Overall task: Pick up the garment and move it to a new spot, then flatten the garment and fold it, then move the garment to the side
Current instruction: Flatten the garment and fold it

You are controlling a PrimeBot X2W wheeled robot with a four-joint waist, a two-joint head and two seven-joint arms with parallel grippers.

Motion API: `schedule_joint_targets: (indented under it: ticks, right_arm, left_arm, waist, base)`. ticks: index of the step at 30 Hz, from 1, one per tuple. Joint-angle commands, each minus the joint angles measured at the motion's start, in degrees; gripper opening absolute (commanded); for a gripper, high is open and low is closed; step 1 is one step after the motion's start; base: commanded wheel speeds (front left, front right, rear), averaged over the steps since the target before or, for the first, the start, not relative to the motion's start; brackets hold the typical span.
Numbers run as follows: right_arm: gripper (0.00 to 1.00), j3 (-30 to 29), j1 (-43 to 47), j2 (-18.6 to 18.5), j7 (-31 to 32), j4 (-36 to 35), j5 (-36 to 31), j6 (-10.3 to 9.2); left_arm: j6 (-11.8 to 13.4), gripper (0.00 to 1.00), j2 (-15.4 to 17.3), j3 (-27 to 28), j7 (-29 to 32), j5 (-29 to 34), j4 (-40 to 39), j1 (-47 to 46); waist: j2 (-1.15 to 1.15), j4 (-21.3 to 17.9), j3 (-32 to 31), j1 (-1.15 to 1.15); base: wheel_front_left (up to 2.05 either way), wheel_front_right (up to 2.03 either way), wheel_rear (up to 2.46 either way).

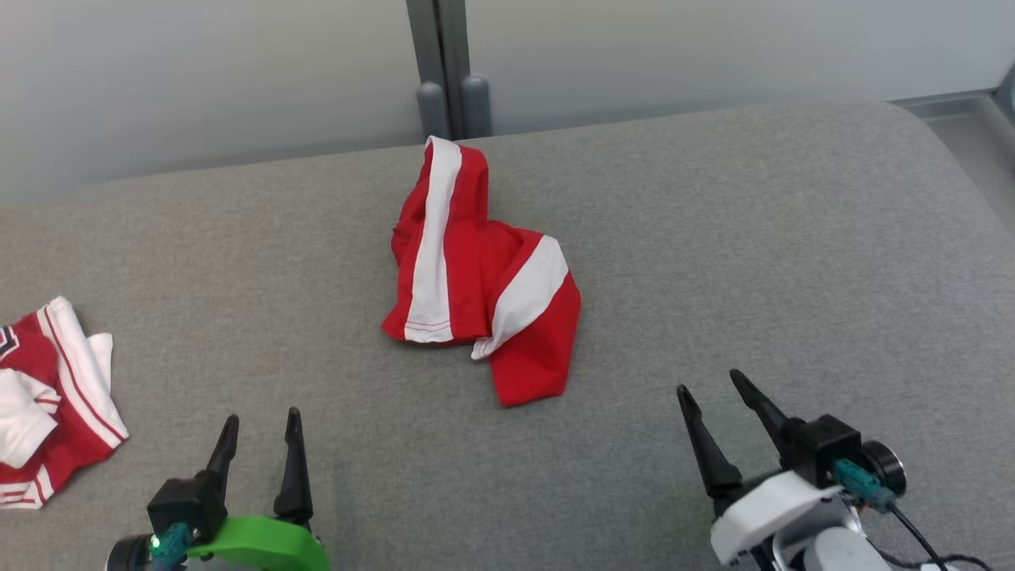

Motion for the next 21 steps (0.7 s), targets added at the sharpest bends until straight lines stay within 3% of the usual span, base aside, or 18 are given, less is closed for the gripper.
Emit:
schedule_joint_targets:
  ticks: [1, 8, 14, 16, 21]
  right_arm:
    - [1.0, 1.2, -2.3, -0.1, 0.0, -0.4, 0.3, -0.06]
    - [1.0, 9.9, -12.6, -0.2, 0.0, 2.0, 0.4, -0.06]
    - [1.0, 18.0, -20.2, -0.2, 0.0, 9.2, -0.3, -0.07]
    - [1.0, 18.5, -23.3, -0.3, 0.0, 14.9, -2.2, -0.07]
    - [1.0, 16.1, -26.6, -0.2, 0.0, 20.9, -6.6, -0.06]
  left_arm:
    - [-0.2, 1.0, 0.1, -0.5, 0.0, -0.9, 0.0, -1.7]
    - [-0.2, 1.0, 0.1, -2.8, 0.0, -2.3, 0.2, -4.8]
    - [-0.3, 1.0, 0.1, -4.1, 0.0, -3.1, 0.4, -6.3]
    - [-0.4, 1.0, 0.1, -5.1, 0.0, -3.7, 0.4, -7.3]
    - [-0.4, 1.0, 0.1, -6.9, 0.0, -4.5, 0.1, -8.4]
  waist:
    - [0.0, 2.4, 2.4, 0.0]
    - [0.0, 7.4, 6.5, 0.0]
    - [0.0, 11.3, 9.3, 0.0]
    - [0.0, 13.2, 10.6, 0.0]
    - [0.0, 15.7, 12.7, 0.0]
  base:
    - [0.0, 0.0, 0.0]
    - [0.0, 0.0, 0.0]
    - [0.0, 0.0, 0.0]
    - [0.0, 0.0, 0.0]
    - [0.0, 0.0, 0.0]
